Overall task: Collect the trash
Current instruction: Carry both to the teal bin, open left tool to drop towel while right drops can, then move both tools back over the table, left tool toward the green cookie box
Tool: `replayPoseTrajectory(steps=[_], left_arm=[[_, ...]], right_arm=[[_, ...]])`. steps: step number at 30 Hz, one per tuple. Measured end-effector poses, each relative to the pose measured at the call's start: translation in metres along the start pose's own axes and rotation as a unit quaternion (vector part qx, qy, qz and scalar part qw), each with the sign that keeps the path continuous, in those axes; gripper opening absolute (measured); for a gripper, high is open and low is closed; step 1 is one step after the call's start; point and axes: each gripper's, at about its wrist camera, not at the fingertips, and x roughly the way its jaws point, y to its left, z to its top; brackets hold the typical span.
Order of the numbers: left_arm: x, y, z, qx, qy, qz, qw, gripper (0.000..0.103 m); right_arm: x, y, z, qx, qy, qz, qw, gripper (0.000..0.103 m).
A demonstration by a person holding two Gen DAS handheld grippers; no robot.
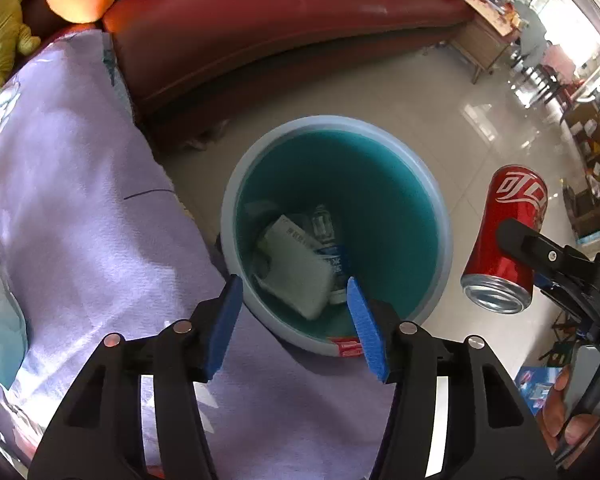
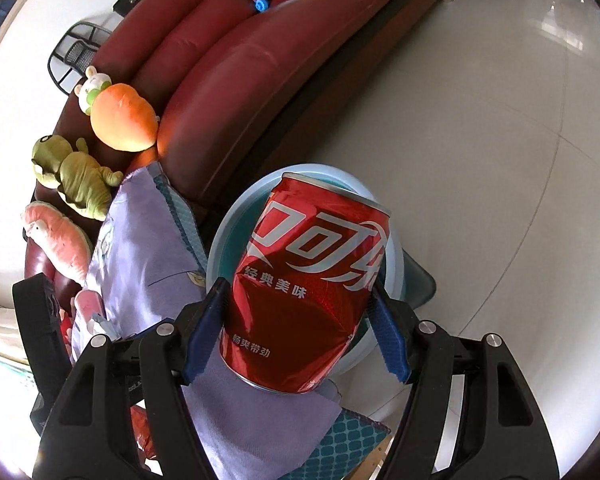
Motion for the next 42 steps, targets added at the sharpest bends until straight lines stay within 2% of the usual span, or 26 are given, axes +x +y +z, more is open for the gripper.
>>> replayPoseTrajectory(steps=[5, 12, 14, 30, 42], left_arm=[[-0.013, 0.01, -0.006, -0.009, -0.011, -0.007, 0.9999, 0.065], [-0.047, 0.031, -0.017, -0.028, -0.051, -0.008, 0.9983, 0.077], [-0.057, 0.038, -0.019, -0.036, -0.063, -0.01, 0.9973, 0.081], [-0.087, 0.071, -0.046, -0.07, -0.081, -0.031, 0.9938, 0.084], [-0.127, 0.112, -0.081, -0.109, -0.114, -0.039, 0.9868, 0.087]], right_arm=[[0.009, 0.009, 0.0, -0.01, 0.01, 0.0, 1.0, 0.065], [0.03, 0.03, -0.003, -0.036, 0.04, 0.002, 0.999, 0.067], [0.038, 0.038, -0.006, -0.043, 0.056, 0.004, 0.997, 0.072], [0.023, 0.064, -0.019, -0.065, 0.058, -0.032, 0.996, 0.077], [0.005, 0.12, -0.049, -0.117, 0.061, -0.035, 0.991, 0.08]])
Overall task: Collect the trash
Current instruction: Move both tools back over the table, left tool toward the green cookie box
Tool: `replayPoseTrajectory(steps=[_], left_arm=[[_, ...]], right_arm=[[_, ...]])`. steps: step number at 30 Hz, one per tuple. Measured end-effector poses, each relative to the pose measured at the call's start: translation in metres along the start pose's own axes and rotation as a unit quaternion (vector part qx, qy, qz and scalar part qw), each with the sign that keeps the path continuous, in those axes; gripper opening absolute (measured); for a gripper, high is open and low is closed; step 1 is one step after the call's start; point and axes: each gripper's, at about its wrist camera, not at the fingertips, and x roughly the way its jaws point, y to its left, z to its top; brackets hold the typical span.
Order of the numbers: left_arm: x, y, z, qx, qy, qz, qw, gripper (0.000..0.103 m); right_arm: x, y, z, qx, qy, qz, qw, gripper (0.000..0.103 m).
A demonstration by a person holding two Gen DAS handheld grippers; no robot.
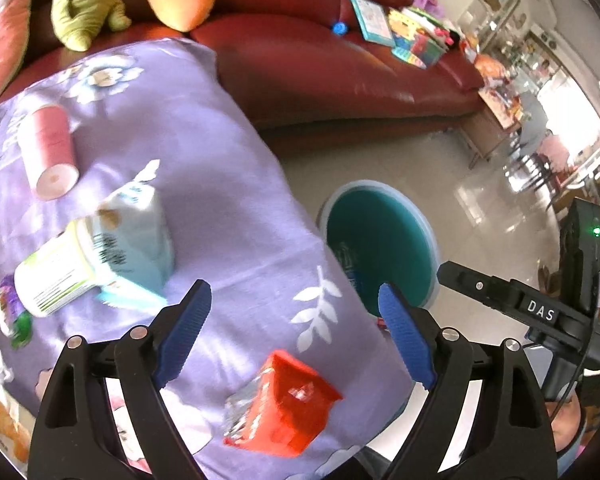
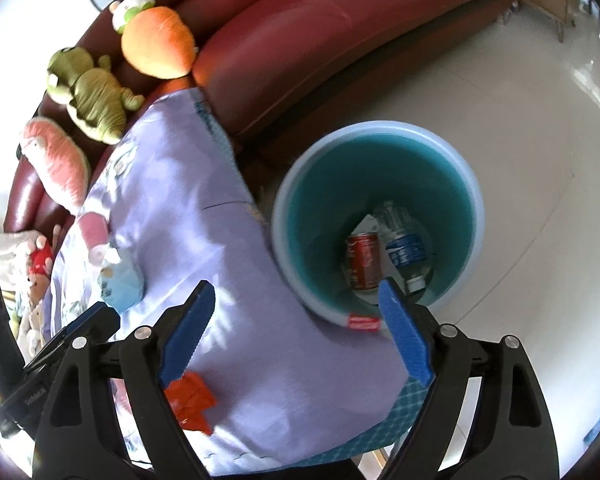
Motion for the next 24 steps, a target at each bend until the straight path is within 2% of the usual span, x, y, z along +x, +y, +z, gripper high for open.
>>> replayPoseTrajectory(steps=[12, 24], left_arm=[[-0.06, 0.075, -0.027, -0.059, -0.041, 0.015, 0.9973, 0.089], [-0.117, 0.181, -0.059, -0.133, -0.08, 0.047, 0.9869, 0.089]], right_arm=[[-0.001, 0.089, -0.032, -0.075, 0.017, 0.006, 0.997, 0.081], [0.019, 0.189, -0.071, -0.164, 0.048, -0.002, 0.985, 0.081]])
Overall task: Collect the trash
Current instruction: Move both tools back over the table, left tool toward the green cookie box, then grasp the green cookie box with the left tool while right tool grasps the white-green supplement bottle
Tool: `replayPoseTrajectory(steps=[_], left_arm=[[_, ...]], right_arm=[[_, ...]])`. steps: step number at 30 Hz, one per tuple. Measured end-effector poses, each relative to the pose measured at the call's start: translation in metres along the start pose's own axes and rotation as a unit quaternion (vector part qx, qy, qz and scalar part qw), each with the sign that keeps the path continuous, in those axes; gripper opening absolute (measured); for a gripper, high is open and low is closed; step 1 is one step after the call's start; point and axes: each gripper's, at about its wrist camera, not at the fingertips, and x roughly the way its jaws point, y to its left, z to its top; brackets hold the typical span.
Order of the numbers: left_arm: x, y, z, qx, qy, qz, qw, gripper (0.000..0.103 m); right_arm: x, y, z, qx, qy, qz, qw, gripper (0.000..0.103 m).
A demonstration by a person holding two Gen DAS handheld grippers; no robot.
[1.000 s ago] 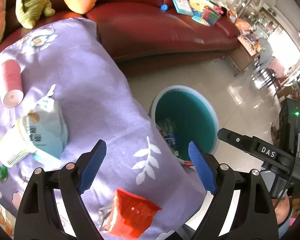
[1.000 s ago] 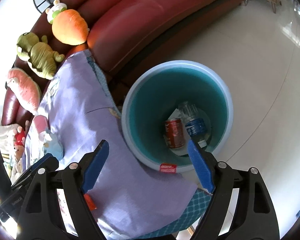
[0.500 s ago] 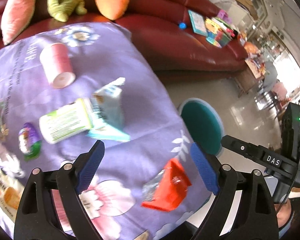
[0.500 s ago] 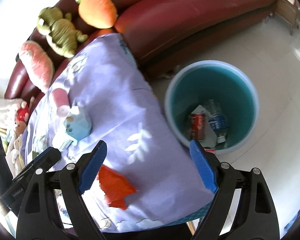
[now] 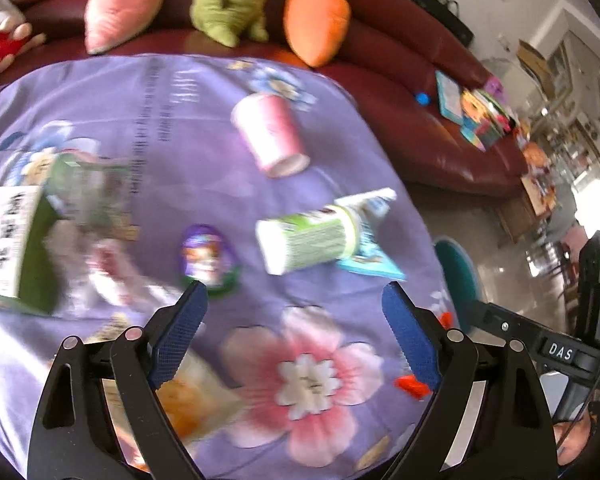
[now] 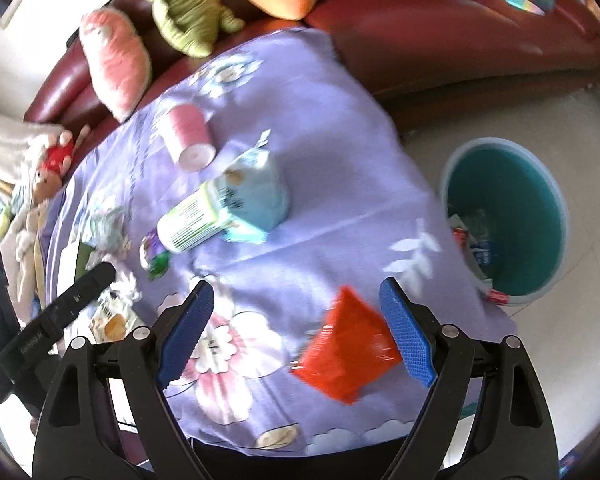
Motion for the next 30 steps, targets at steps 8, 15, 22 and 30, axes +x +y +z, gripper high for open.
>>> replayPoseTrajectory(steps=[8, 15, 22, 30], left_arm=[[-0.04, 0.094, 0.011, -0.034, -0.03, 0.068, 0.9967, 0.089], [-0.075, 0.18, 0.015, -0.058, -0.054, 0.09, 0.9928, 0.089], [-0.07, 0.236, 0.01, -0.083, -0.037, 0.065, 0.9937, 0.089], [-0.039, 0.254, 0.009, -0.1, -0.01, -0.021, 0.9948, 0.087]], right_arm=[[0.021, 0.066, -0.004, -0.055, 0.023, -0.003, 0.998, 0.081], [0.042, 0.102, -0.009, -0.089, 0.046, -0.013, 0.995, 0.081], [0.065, 0.131, -0.018, -0.161, 0.078, -0.053, 0.982, 0.081], [0.074, 0.138, -0.019, -0.164, 0.094, -0.056, 0.98, 0.081]])
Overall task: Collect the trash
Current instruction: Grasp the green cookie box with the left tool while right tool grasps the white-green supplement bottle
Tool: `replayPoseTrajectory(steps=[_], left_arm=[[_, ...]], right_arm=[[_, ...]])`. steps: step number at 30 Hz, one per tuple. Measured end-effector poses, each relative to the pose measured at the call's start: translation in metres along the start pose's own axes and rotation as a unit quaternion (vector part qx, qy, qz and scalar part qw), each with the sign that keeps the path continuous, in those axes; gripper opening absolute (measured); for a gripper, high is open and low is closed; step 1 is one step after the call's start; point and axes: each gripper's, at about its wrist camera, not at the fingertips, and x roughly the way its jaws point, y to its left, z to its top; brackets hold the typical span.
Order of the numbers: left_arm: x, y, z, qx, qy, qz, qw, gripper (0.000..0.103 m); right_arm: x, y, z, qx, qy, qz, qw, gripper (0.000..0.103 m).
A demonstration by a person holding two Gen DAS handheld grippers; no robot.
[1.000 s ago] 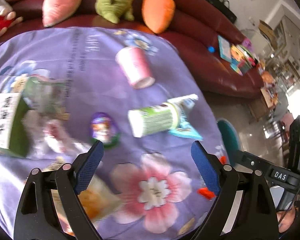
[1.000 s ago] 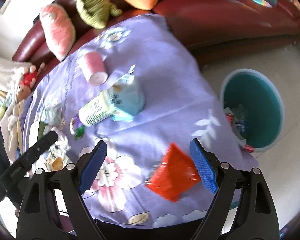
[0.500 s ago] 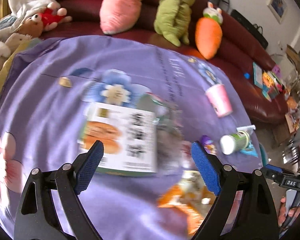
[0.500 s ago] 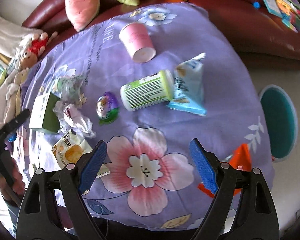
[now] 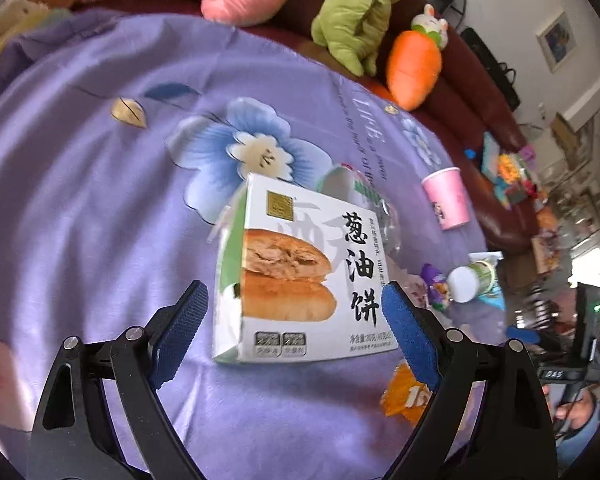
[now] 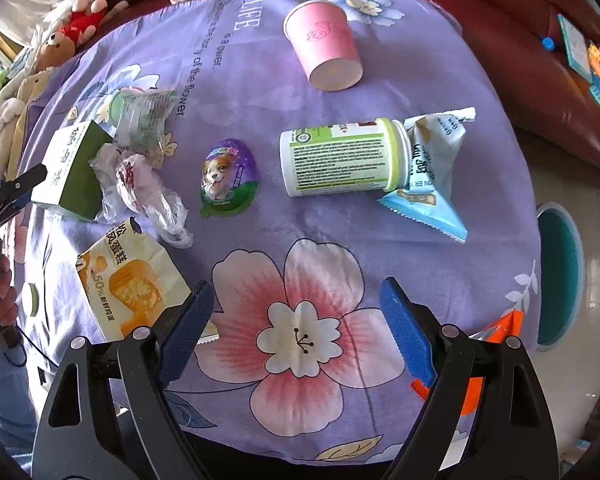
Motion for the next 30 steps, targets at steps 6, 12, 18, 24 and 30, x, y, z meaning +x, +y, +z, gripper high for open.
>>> replayPoseTrajectory(steps=[6, 12, 18, 24, 30], left_arm=[[-0.002, -0.013, -0.008, 0.017, -0.008, -0.02, 0.9996, 0.044], [-0.019, -0.055, -0.026, 0.083, -0.015, -0.029, 0.996, 0.019], [0.006, -0.085, -0.043, 0.129, 0.013, 0.006, 0.9915, 0.018], [-0.01, -0.097, -0.037, 0.12, -0.013, 0.022, 0.9925, 0.003], [-0.038, -0.099, -0.02, 0.082, -0.045, -0.02, 0.9954, 0.003]], right_arm=[[0.001, -0.001, 0.0, 0.006, -0.001, 0.002, 1.0, 0.081], [0.005, -0.001, 0.001, 0.002, 0.002, 0.005, 1.0, 0.081], [0.003, -0.004, 0.0, -0.001, -0.006, 0.006, 1.0, 0.081], [-0.009, -0.014, 0.012, -0.06, -0.039, -0.032, 0.997, 0.081], [-0.006, -0.011, 0.04, -0.191, -0.041, -0.084, 0.977, 0.081]])
